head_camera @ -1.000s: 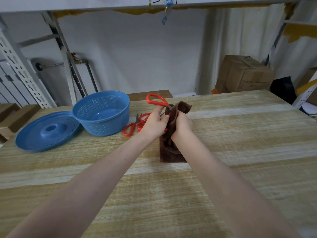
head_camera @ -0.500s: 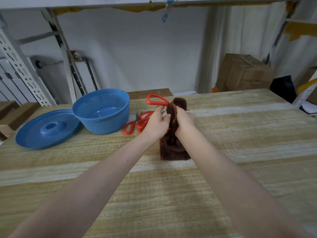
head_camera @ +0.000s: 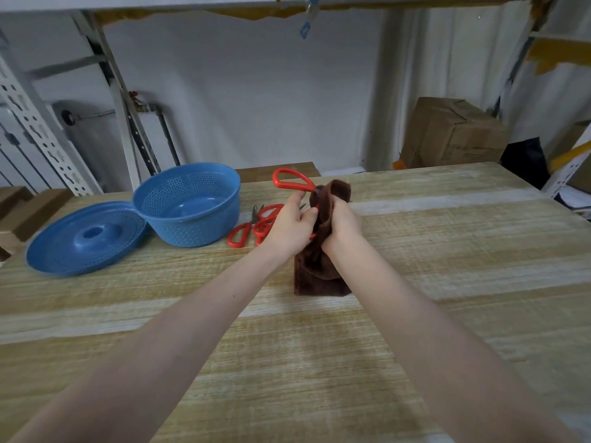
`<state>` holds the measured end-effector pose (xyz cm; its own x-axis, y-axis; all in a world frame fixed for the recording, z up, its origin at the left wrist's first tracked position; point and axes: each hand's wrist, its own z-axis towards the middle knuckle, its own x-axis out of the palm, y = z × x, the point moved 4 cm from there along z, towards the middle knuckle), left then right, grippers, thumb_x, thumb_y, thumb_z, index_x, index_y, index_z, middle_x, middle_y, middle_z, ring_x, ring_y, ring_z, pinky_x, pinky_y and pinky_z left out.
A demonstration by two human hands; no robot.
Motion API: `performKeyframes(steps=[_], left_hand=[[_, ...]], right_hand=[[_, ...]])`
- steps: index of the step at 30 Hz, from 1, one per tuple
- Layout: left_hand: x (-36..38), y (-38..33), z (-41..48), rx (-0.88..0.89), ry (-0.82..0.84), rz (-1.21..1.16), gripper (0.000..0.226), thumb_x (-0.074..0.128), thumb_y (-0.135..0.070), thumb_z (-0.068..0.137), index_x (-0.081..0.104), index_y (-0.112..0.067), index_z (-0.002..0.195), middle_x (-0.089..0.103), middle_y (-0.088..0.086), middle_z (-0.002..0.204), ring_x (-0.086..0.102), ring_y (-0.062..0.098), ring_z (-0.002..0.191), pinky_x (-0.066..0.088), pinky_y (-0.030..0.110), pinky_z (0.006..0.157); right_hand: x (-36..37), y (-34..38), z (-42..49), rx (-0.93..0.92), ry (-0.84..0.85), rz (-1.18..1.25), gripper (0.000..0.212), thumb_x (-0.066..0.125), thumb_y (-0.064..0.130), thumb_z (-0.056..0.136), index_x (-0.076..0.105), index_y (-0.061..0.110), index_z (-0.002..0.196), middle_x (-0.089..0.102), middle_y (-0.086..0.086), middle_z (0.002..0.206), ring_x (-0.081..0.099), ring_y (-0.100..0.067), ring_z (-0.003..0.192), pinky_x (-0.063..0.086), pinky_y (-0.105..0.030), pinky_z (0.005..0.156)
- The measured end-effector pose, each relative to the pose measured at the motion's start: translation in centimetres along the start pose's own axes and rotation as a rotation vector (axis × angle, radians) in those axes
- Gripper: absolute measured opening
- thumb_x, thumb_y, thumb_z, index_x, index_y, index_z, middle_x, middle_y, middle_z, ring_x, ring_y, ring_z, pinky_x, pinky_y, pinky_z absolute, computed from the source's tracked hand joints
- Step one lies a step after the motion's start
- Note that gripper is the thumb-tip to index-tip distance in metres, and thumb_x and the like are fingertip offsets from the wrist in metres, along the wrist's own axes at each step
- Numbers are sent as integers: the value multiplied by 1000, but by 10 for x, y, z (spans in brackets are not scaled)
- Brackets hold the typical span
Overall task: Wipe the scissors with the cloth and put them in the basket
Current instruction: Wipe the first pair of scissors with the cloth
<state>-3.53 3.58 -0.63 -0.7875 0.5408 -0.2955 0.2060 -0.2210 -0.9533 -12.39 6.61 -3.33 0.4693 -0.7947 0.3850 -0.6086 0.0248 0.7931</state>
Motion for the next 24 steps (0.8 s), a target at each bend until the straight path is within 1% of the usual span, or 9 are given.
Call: performKeyframes(steps=[3, 5, 6, 7, 10, 11, 17, 21, 24], left_hand=[[1, 0, -1, 10, -16, 11, 42, 39, -15, 103, 36, -16, 144, 65, 9, 107, 63, 13, 90, 48, 17, 68], [0, 0, -1, 11, -35, 31, 42, 39, -16, 103, 37, -16, 144, 59, 16, 126, 58, 28, 115, 49, 29, 85], [1, 1, 0, 9, -37, 36, 41, 39, -16, 103, 38, -16, 143, 58, 16, 127, 56, 30, 118, 48, 33, 90], [1, 1, 0, 9, -35, 39, 40, 39, -15, 103, 39, -17, 142, 61, 15, 122, 58, 28, 114, 48, 35, 92], [2, 0, 0, 12, -26, 64, 41, 38, -15, 103, 39, -17, 143, 61, 3, 88, 58, 10, 76, 47, 30, 82], [1, -1, 1, 15, -25, 82, 42, 39, -16, 102, 38, -16, 144, 60, 3, 87, 56, 9, 75, 48, 32, 84], [-4, -1, 2, 6, -46, 108, 43, 40, -16, 102, 35, -16, 144, 58, 17, 127, 53, 32, 122, 45, 47, 104], [-4, 2, -2, -8, -41, 94, 43, 40, -16, 102, 35, -16, 145, 60, 12, 126, 57, 26, 117, 48, 43, 101], [-1, 3, -3, -31, -43, 73, 47, 40, -19, 102, 32, -14, 148, 56, 11, 132, 59, 19, 109, 48, 41, 101]], right_hand=[[0, 2, 0, 4, -54, 19, 11, 72, 15, 79, 69, 5, 81, 73, -13, 81, 72, -31, 76, 60, -48, 77], [2, 3, 2, 6, -71, 43, 7, 68, 12, 81, 67, 5, 80, 70, -11, 77, 69, -29, 71, 59, -47, 79], [3, 3, 3, 10, -80, 48, 6, 67, 11, 82, 67, 5, 82, 70, -10, 77, 68, -28, 69, 60, -45, 78], [4, 3, 3, 18, -88, 56, 7, 67, 10, 83, 68, 4, 86, 70, -10, 78, 67, -27, 68, 60, -43, 77], [6, 3, 3, 31, -98, 114, 17, 68, 10, 83, 69, 1, 97, 72, -13, 88, 69, -29, 73, 59, -44, 79], [7, 2, 1, 36, -96, 131, 17, 69, 11, 83, 70, 1, 96, 73, -14, 89, 70, -30, 77, 59, -45, 80], [6, -3, -3, 18, -15, 105, 11, 69, 14, 85, 65, 6, 80, 69, -11, 77, 68, -29, 68, 59, -43, 75], [3, -4, -5, -26, -57, 29, 12, 73, 12, 80, 64, 6, 74, 71, -12, 78, 72, -31, 78, 59, -48, 79], [3, -1, -1, -19, -89, 10, 11, 67, 12, 82, 67, 8, 73, 70, -7, 70, 70, -27, 69, 59, -48, 79]])
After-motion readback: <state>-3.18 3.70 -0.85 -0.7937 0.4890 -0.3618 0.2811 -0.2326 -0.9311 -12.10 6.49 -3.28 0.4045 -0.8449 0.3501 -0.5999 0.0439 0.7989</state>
